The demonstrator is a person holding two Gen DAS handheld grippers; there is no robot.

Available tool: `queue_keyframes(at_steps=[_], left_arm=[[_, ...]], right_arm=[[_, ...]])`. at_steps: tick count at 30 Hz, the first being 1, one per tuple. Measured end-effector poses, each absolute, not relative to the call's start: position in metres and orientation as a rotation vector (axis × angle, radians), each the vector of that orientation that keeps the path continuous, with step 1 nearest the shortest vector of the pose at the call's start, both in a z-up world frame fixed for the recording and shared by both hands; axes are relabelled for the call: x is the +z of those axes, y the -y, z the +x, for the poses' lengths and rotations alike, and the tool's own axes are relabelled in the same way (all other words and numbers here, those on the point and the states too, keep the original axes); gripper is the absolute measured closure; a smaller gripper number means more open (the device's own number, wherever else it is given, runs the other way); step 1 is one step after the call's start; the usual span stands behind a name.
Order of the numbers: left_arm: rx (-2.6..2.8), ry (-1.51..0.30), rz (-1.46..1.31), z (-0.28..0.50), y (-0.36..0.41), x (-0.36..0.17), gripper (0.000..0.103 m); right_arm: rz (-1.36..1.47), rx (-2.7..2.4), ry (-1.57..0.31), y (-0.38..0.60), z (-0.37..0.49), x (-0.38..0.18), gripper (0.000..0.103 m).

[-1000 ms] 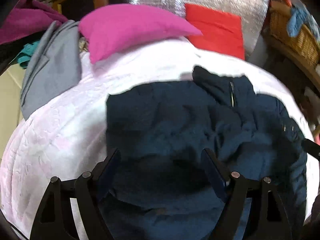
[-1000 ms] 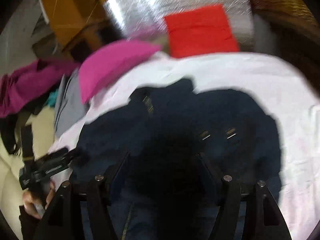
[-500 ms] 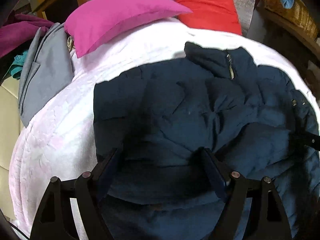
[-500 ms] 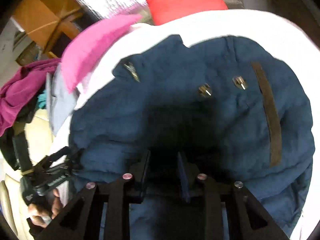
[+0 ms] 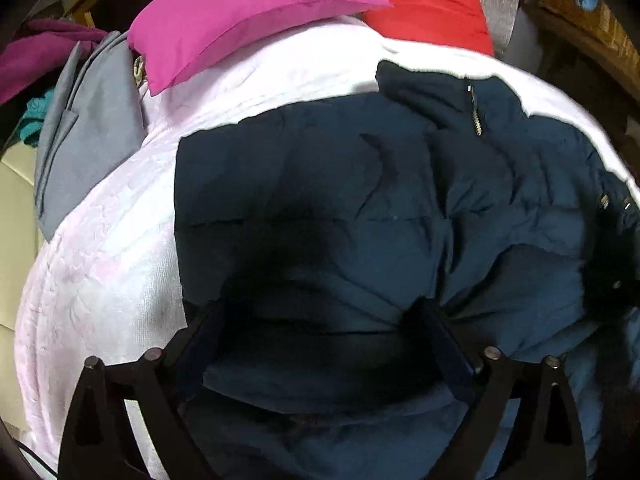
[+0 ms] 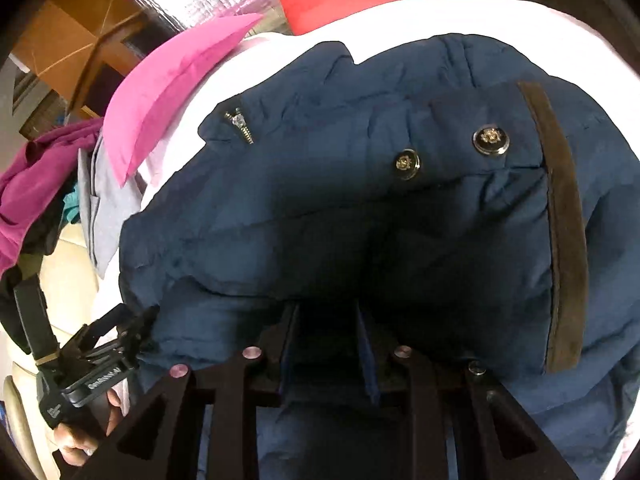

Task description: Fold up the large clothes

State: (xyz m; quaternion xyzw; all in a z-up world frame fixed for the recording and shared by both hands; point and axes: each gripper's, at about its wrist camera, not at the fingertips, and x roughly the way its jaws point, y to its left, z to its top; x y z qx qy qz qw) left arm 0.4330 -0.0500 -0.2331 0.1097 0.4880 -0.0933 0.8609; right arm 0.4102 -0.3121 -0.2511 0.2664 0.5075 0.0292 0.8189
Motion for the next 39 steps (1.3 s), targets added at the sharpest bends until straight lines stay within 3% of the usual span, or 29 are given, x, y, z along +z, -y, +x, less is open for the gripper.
queue_keyframes(at_steps=[11,17,25,28,29,39], left_arm=[[-0.163,-0.902,0.147,0.428,0.033,-0.2,0.006],[-0.127,-1.042,0.143,0.442,0.028,-0.23,0.006],[-0.11,-0.974,0.089,0.442,0.019,-0.212,0.006],[-0.082,-0.942,0.053,0.444,0.012,-0.204,0.006],[-0.069,-0.947,0.044,0.446,0.01,-0.205,0.006],[-0.021,-1.026,0.111,0.457,0.02,-0.227,0.006]], right_arm=[[0.538,0.003,-1.003,0.357,0.372,-0.204,0.072],[0.629,-0.013,-1.083,0.376,0.374,-0.245,0.071],[0.603,0.01,-1.0,0.381,0.382,-0.207,0.07],[0.591,0.005,-0.946,0.381,0.399,-0.187,0.046],[0.578,0.002,-0.937,0.379,0.406,-0.184,0.042],[0.454,0.01,-1.018,0.342,0.457,-0.235,0.048]])
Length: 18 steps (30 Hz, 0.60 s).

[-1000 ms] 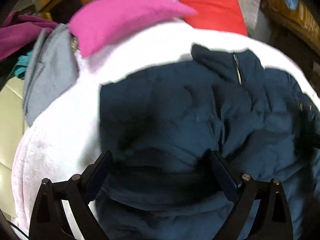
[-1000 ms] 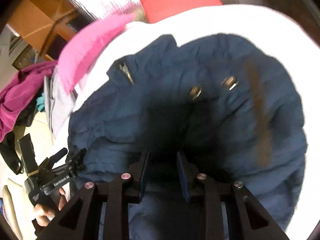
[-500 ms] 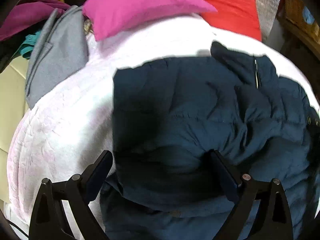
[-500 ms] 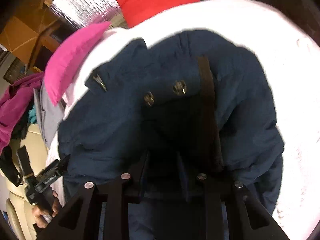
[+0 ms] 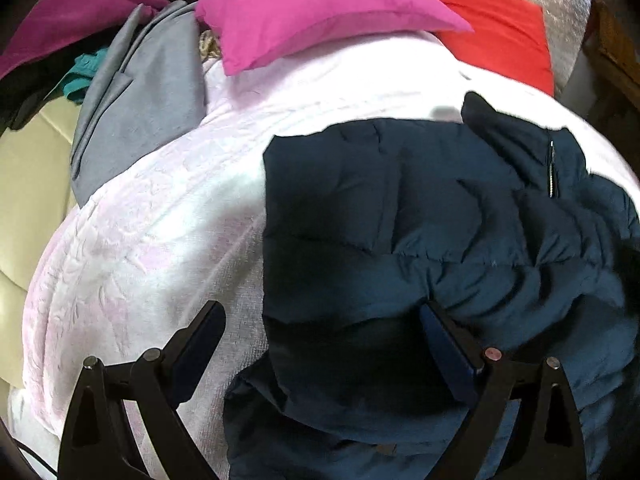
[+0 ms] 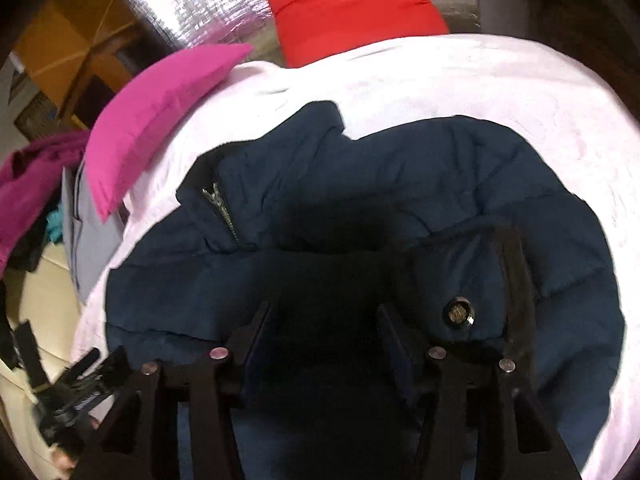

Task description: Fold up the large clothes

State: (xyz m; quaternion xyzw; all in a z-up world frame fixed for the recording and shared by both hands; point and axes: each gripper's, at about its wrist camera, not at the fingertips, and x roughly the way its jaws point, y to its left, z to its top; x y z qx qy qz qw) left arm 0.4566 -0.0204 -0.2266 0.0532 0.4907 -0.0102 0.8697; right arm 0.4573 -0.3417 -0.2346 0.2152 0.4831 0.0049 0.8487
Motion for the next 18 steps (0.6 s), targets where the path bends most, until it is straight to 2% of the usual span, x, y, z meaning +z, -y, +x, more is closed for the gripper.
queue_keyframes(at_steps=[4,11,16,18], left_arm=[[-0.025,-1.022,0.102,0.46,0.02,-0.225,0.006],[-0.06,-0.893,0.098,0.44,0.022,-0.196,0.006],[-0.076,-1.026,0.172,0.448,0.034,-0.227,0.006],[-0.074,-1.033,0.166,0.447,0.034,-0.231,0.006]], right_arm=[[0.502,0.029,-1.016,0.348,0.449,-0.227,0.05],[0.481,0.113,-0.935,0.35,0.39,-0.192,0.05],[0.525,0.107,-1.022,0.356,0.367,-0.224,0.05],[0.567,0.112,-1.05,0.36,0.367,-0.24,0.054]])
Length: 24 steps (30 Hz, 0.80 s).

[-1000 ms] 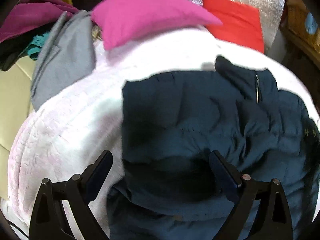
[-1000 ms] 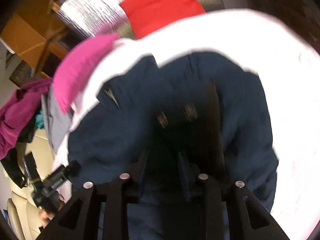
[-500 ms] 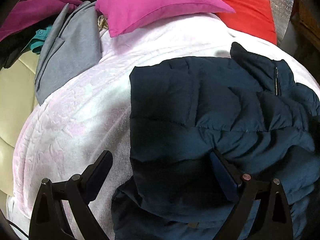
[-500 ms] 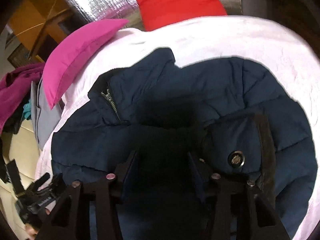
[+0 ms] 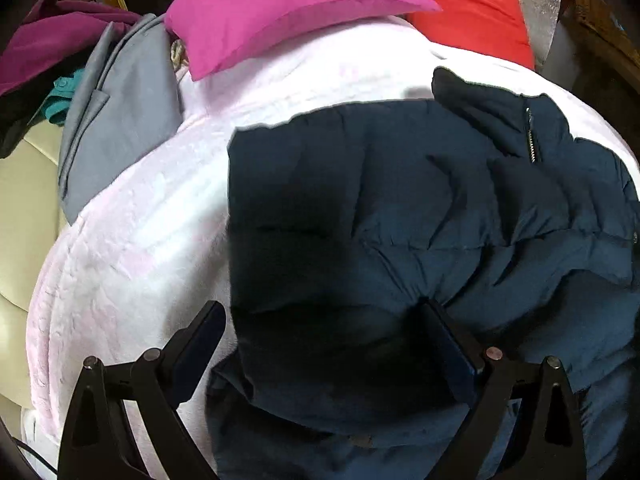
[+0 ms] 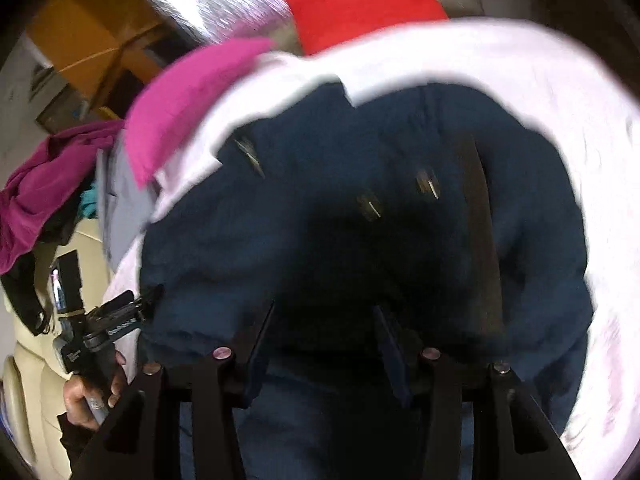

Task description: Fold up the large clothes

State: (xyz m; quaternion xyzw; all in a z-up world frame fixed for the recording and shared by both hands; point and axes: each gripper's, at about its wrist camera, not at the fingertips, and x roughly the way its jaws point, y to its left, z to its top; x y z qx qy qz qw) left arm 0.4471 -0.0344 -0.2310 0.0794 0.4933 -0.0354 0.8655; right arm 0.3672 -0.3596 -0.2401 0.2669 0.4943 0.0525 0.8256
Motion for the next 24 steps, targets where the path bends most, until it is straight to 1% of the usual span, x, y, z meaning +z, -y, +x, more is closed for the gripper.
queue_keyframes(at_steps=[3,6,8,11,16,20,24], left_arm=[[-0.092,-1.022,0.145,0.445,0.031,-0.223,0.006],[-0.093,-0.99,0.139,0.436,0.025,-0.212,0.006],[-0.085,-0.96,0.138,0.426,0.019,-0.201,0.006],[-0.09,-0.935,0.127,0.412,0.008,-0.189,0.006],[-0.097,-0.944,0.099,0.381,-0.022,-0.178,0.006],[-0.106,-0.997,0.005,0.356,-0.052,-0.184,0.006],[-0.107,-1.056,-0.105,0.321,-0.078,-0.194,0.006]], right_arm=[[0.605,0.123,-1.025,0.368,0.36,-0.236,0.055],[0.611,0.122,-0.957,0.385,0.34,-0.217,0.054],[0.625,0.103,-0.92,0.402,0.321,-0.205,0.05],[0.665,0.072,-0.893,0.425,0.293,-0.197,0.041],[0.719,0.043,-0.901,0.451,0.237,-0.202,0.041],[0.748,0.064,-0.916,0.459,0.188,-0.208,0.041],[0.736,0.097,-0.945,0.453,0.16,-0.215,0.04]])
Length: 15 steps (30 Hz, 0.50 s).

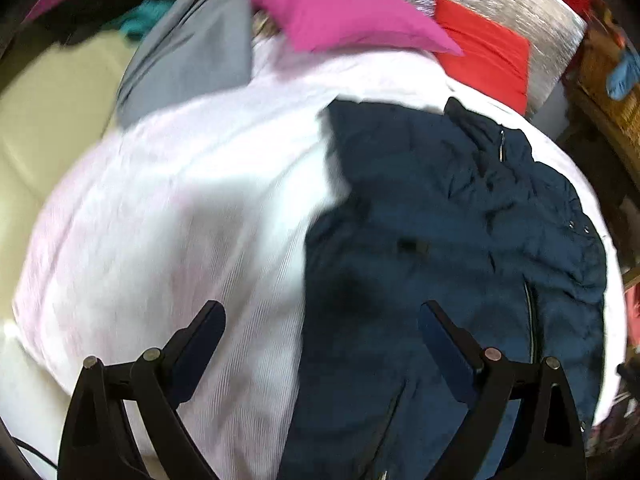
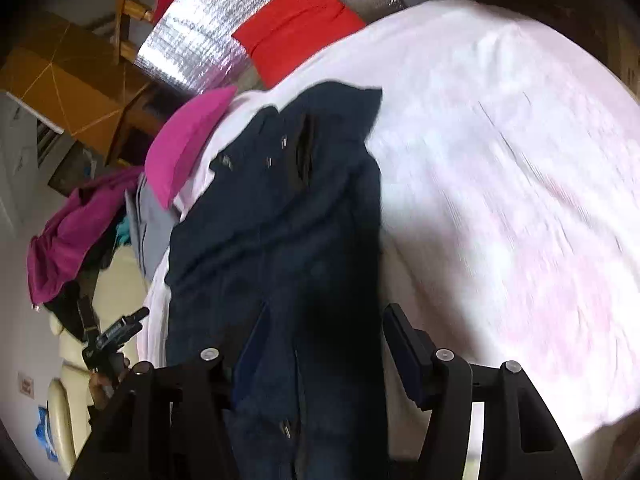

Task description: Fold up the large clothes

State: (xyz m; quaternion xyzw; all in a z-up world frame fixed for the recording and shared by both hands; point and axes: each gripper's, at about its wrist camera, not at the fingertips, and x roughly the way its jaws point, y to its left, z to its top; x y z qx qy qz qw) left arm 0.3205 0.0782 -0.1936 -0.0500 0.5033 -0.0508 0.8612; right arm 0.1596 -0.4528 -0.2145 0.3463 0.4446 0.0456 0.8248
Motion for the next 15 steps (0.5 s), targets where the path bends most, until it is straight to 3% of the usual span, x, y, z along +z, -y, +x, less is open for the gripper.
queue_keyframes(at_steps=[4,15], left_arm=[[-0.088,-1.107,-0.148,0.292,-0.099,-0.203,0.006],[-0.066,-1.295,-0.194,0.249,-0.122,-0.221,0.006]], right_arm=[[0.772,0.125,-0.943,0.452,0.136,-0.224,0.035],[0.862,0.178,-0.965,0.44,0.121,-0.255,0.035]])
